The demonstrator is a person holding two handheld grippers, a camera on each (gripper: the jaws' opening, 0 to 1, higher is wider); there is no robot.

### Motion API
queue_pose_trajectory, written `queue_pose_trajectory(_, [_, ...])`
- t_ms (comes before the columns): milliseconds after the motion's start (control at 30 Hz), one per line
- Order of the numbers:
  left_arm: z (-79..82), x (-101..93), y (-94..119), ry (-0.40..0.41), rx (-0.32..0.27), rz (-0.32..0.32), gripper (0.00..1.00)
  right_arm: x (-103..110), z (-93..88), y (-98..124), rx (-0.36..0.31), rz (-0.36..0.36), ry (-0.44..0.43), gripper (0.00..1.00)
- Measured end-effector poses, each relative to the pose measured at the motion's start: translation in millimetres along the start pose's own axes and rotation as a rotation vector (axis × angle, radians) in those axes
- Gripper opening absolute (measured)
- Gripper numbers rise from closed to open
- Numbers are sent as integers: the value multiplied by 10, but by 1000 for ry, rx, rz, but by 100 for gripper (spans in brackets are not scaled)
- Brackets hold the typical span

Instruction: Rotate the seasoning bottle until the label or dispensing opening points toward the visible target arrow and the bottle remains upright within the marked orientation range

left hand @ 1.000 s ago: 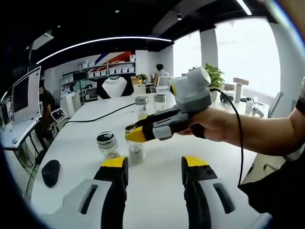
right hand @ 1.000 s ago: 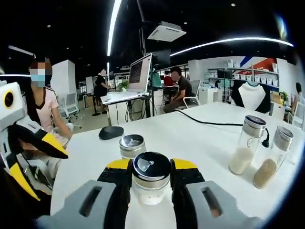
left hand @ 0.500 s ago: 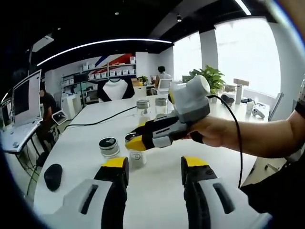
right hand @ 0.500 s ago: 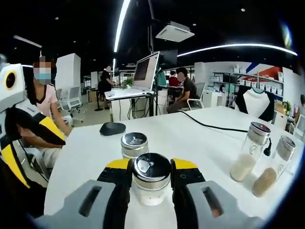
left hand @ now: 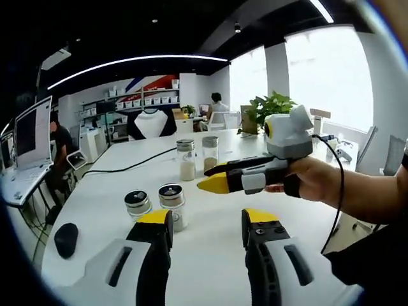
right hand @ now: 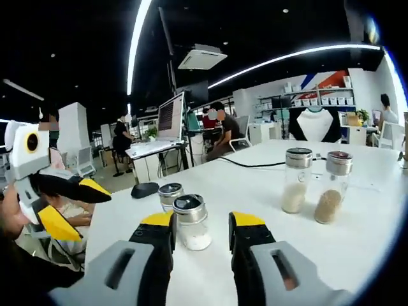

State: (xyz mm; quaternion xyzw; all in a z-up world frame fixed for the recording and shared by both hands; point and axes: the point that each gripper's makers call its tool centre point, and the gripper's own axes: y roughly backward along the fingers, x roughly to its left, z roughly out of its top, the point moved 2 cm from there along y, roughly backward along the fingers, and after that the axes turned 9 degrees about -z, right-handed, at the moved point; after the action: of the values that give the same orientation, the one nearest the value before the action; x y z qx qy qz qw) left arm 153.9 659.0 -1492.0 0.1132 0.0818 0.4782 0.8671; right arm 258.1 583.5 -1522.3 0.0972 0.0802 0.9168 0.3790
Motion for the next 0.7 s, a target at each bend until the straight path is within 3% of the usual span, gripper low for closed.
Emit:
queue_pose_trajectory(267, [2, -33, -16, 5, -4, -11, 46, -244, 19, -27, -3, -88, 25, 31])
queue_pose_trajectory(633, [-62, 140, 20, 39, -1, 21, 46, -641, 102, -291, -32, -236, 26, 39])
queue_pose_trajectory(700, [-95, 165, -2, 38, 7, 27, 46, -807, 161, -456, -33, -262, 33, 40])
